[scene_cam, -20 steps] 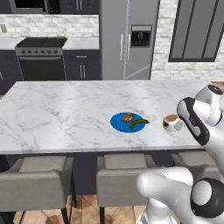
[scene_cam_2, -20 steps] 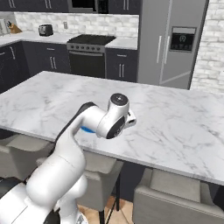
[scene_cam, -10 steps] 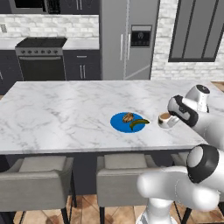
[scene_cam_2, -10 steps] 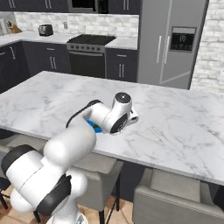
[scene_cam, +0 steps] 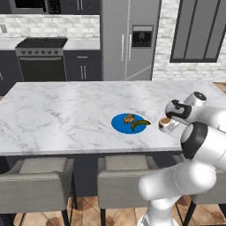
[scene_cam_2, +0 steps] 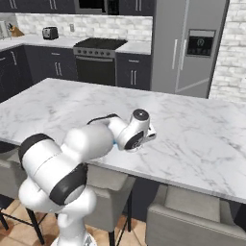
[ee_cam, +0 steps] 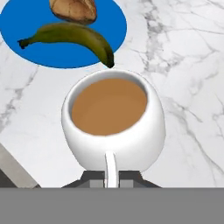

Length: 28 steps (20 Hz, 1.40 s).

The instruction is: Pick up the brewed coffee from the coffee machine and place it next to the breakfast plate on the dining counter.

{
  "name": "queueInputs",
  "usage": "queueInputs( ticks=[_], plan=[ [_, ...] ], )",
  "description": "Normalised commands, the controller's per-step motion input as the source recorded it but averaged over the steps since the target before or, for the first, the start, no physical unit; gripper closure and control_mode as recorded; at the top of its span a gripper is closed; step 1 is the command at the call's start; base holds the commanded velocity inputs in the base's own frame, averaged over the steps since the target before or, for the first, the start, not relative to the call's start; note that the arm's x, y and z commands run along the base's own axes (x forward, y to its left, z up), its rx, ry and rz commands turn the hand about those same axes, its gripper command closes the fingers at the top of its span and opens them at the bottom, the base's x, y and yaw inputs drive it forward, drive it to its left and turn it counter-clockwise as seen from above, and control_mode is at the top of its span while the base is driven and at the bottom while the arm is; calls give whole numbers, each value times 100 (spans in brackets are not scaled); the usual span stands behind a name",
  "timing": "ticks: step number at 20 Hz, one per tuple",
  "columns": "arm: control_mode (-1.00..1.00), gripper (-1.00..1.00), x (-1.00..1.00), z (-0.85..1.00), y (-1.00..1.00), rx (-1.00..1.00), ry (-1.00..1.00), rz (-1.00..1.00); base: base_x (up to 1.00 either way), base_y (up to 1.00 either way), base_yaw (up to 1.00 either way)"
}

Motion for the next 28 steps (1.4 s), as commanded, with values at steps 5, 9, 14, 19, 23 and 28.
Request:
queueInputs(
  ticks=[5, 9, 14, 19, 23, 28],
  plan=[
    [-100, 100, 37, -40, -14, 0, 0, 0, 0, 0, 0],
    [-100, 100, 38, -34, -10, 0, 0, 0, 0, 0, 0],
    [-100, 100, 39, -33, -9, 0, 0, 0, 0, 0, 0],
    [-100, 100, 43, -34, 0, 0, 0, 0, 0, 0, 0],
    [-100, -100, 20, -12, 0, 0, 0, 0, 0, 0, 0],
    [-100, -100, -7, 16, 0, 0, -2, 1, 0, 0, 0]
  ],
)
